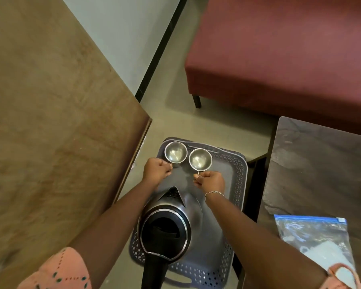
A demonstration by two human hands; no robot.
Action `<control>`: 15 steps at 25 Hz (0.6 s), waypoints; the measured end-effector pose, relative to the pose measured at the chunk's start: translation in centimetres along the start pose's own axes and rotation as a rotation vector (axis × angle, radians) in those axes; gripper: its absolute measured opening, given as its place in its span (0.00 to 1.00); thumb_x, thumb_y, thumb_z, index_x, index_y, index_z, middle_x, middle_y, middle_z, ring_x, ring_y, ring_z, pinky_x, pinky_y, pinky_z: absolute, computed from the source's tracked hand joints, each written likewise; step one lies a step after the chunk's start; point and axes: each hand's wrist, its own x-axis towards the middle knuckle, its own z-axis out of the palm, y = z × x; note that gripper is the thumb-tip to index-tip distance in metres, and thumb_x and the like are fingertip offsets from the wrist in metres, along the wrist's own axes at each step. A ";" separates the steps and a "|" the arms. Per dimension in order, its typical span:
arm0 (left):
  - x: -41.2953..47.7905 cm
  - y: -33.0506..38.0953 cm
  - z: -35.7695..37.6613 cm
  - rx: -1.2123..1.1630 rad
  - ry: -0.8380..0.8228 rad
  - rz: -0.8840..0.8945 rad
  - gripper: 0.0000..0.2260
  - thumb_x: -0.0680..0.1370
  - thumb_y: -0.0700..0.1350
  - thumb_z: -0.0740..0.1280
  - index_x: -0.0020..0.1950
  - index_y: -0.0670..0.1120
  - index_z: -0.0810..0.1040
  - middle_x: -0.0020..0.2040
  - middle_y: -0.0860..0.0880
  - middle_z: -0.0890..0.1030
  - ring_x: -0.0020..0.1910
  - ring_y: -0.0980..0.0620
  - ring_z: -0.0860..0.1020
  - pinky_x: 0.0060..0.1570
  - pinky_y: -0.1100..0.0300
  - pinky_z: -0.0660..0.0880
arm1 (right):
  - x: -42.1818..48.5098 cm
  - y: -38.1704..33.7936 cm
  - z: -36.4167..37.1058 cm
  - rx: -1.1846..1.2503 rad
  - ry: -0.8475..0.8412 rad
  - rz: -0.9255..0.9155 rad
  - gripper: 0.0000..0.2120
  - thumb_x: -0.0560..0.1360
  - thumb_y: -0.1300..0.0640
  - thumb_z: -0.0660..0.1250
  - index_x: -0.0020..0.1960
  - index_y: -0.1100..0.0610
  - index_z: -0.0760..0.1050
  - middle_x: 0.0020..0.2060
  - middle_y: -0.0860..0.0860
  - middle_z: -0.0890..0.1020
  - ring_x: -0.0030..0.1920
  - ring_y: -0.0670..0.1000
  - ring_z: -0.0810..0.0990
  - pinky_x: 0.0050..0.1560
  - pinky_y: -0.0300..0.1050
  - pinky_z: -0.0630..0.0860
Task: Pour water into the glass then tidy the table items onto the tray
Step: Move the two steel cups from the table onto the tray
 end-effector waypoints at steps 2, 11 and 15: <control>0.5 -0.6 0.2 0.036 0.005 0.008 0.14 0.74 0.32 0.66 0.29 0.41 0.71 0.32 0.44 0.75 0.35 0.49 0.75 0.46 0.55 0.77 | 0.4 0.4 0.7 0.010 0.015 0.019 0.15 0.68 0.68 0.71 0.27 0.57 0.73 0.27 0.53 0.77 0.32 0.53 0.76 0.49 0.55 0.78; -0.3 1.2 -0.5 0.105 -0.123 -0.162 0.10 0.74 0.29 0.65 0.34 0.39 0.73 0.37 0.43 0.76 0.36 0.53 0.75 0.44 0.59 0.78 | 0.1 0.6 1.3 0.035 -0.036 0.090 0.13 0.69 0.68 0.69 0.31 0.56 0.72 0.30 0.53 0.75 0.34 0.52 0.73 0.46 0.49 0.76; -3.5 2.5 -2.4 0.009 -0.028 -0.133 0.07 0.75 0.29 0.62 0.52 0.32 0.76 0.47 0.38 0.78 0.40 0.50 0.78 0.42 0.64 0.77 | -2.2 -0.8 -1.4 0.170 -0.157 0.115 0.05 0.73 0.67 0.66 0.42 0.59 0.73 0.34 0.52 0.76 0.33 0.48 0.74 0.29 0.39 0.76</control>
